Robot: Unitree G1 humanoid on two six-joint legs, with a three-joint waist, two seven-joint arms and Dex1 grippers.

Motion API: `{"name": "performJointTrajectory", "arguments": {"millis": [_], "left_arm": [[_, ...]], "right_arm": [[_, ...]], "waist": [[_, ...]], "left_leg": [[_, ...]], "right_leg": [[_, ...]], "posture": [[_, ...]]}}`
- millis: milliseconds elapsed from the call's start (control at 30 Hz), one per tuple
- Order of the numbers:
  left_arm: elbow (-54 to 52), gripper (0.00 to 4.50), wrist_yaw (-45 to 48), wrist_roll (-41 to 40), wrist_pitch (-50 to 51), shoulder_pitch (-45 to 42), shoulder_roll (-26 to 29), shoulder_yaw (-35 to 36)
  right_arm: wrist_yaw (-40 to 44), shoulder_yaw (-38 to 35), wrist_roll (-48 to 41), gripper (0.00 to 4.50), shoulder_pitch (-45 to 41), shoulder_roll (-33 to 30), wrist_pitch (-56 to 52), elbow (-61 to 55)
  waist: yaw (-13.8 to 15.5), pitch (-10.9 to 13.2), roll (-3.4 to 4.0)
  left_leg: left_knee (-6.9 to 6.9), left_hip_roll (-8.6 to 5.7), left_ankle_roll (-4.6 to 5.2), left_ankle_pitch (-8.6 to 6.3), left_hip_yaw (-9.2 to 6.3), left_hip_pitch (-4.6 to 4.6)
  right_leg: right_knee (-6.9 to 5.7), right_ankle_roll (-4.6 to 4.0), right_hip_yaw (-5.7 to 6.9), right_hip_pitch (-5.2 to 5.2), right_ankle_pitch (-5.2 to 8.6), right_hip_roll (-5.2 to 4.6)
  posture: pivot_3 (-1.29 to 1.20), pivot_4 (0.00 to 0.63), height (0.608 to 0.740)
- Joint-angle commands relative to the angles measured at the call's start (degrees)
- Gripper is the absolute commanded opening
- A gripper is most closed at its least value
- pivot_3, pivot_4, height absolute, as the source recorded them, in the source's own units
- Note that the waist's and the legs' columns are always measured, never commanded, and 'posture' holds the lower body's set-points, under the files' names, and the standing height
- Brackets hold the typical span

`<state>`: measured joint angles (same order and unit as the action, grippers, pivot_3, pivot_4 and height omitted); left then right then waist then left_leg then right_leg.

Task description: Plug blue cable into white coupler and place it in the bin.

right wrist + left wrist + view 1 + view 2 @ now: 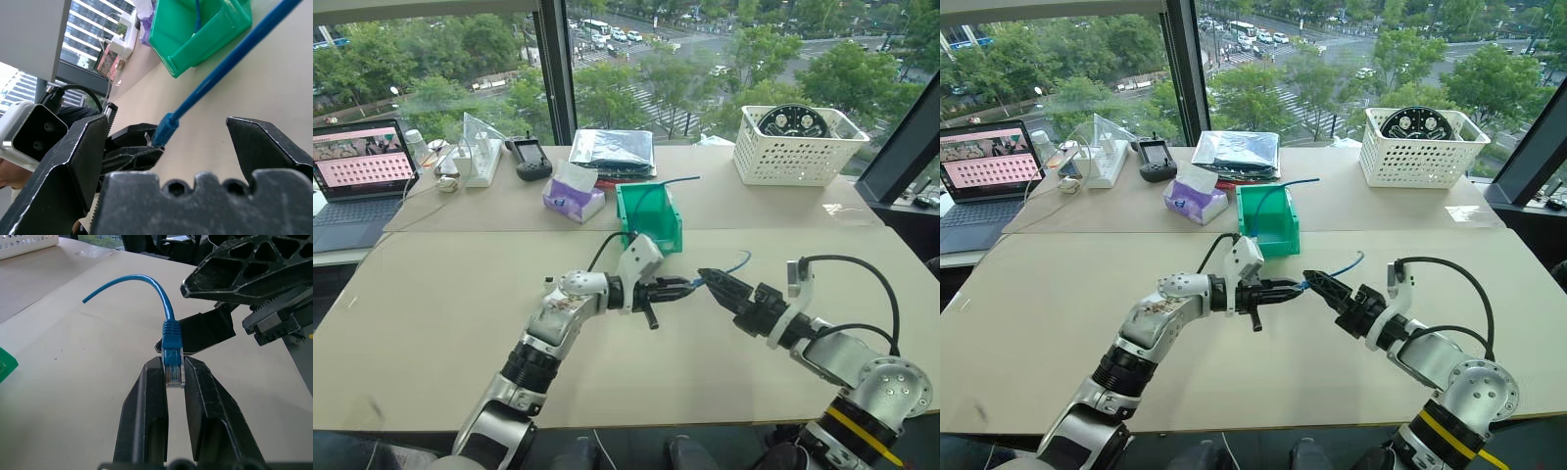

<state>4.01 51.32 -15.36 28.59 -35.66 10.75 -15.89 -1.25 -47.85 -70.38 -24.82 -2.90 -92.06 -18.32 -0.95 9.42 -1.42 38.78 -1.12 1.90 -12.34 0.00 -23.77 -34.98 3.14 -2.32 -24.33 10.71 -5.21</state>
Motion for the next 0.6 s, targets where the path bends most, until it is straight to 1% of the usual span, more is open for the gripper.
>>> {"name": "performJointTrajectory", "arguments": {"millis": [33,200,267,300,333,367,533,567,600], "left_arm": [[-2.0,0.07,0.0,-0.2,-1.3,0.3,-0.2,-0.2],[-2.3,0.07,-0.1,-0.3,-1.2,0.5,-0.2,-0.5],[-2.6,0.07,0.3,-0.9,-0.8,0.4,-0.2,-0.3],[-2.8,0.07,0.4,-1.1,-0.6,0.5,-0.1,-0.2],[-2.9,0.07,0.4,-1.3,-0.6,0.6,0.0,0.0],[-3.0,0.07,0.4,-1.4,-0.5,0.6,0.0,0.1],[-3.4,0.07,-0.4,-4.8,2.4,1.1,-0.8,3.1],[-3.7,1.08,-0.6,-5.5,3.2,1.1,-0.7,3.7],[-5.1,1.45,-0.1,-6.5,4.6,1.8,0.3,4.1]], "right_arm": [[-4.5,1.4,-6.2,3.4,-0.2,0.2,2.3,0.5],[-11.3,6.1,-15.1,1.72,2.1,-1.4,7.5,2.1],[-13.8,8.6,-19.0,1.01,3.4,-2.9,10.3,2.6],[-15.1,9.9,-20.9,0.72,4.0,-3.8,11.9,2.8],[-16.2,11.2,-22.9,0.3,4.6,-4.9,13.5,3.0],[-17.3,12.5,-24.7,0.03,5.1,-5.9,15.1,3.2],[-19.6,17.9,-30.4,0.03,6.5,-12.0,22.1,4.1],[-19.6,18.7,-30.9,0.0,6.6,-13.1,23.4,4.2],[-19.1,18.8,-30.7,0.0,5.6,-14.7,24.9,5.3]], "waist": [[0.0,0.0,0.0],[0.0,0.0,0.0],[0.0,0.0,0.0],[0.0,0.0,0.0],[0.0,0.0,0.0],[-0.1,0.0,0.0],[-0.1,0.0,-0.01],[-0.1,0.0,-0.01],[-0.1,0.0,-0.01]], "left_leg": [[0.0,0.0,0.0,0.0,0.01,0.0],[-0.01,0.01,0.0,0.0,0.0,0.0],[-0.01,0.0,0.0,0.0,0.01,-0.02],[-0.01,0.0,0.01,-0.01,0.01,-0.02],[-0.01,0.0,0.02,-0.01,0.02,-0.03],[-0.01,0.0,0.02,-0.01,0.03,-0.04],[-0.02,0.03,0.03,-0.02,0.03,-0.04],[-0.03,0.04,0.03,-0.02,0.03,-0.04],[-0.03,0.04,0.04,-0.02,0.03,-0.04]], "right_leg": [[0.0,0.0,0.0,0.0,0.0,0.0],[0.02,0.02,0.0,0.0,0.02,-0.01],[0.04,0.02,-0.01,0.0,0.02,-0.03],[0.05,0.02,-0.01,0.01,0.02,-0.03],[0.08,0.04,-0.01,0.01,0.03,-0.04],[0.08,0.05,-0.02,0.01,0.03,-0.04],[0.11,0.23,-0.02,0.0,0.15,-0.01],[0.11,0.23,-0.02,0.0,0.15,-0.01],[0.12,0.24,-0.02,0.01,0.16,-0.01]], "posture": [[0.0,0.15,0.74],[0.0,0.15,0.74],[0.0,0.15,0.74],[0.0,0.15,0.74],[0.0,0.15,0.74],[0.0,0.15,0.74],[0.0,0.15,0.74],[0.0,0.15,0.74],[0.0,0.15,0.74]]}}
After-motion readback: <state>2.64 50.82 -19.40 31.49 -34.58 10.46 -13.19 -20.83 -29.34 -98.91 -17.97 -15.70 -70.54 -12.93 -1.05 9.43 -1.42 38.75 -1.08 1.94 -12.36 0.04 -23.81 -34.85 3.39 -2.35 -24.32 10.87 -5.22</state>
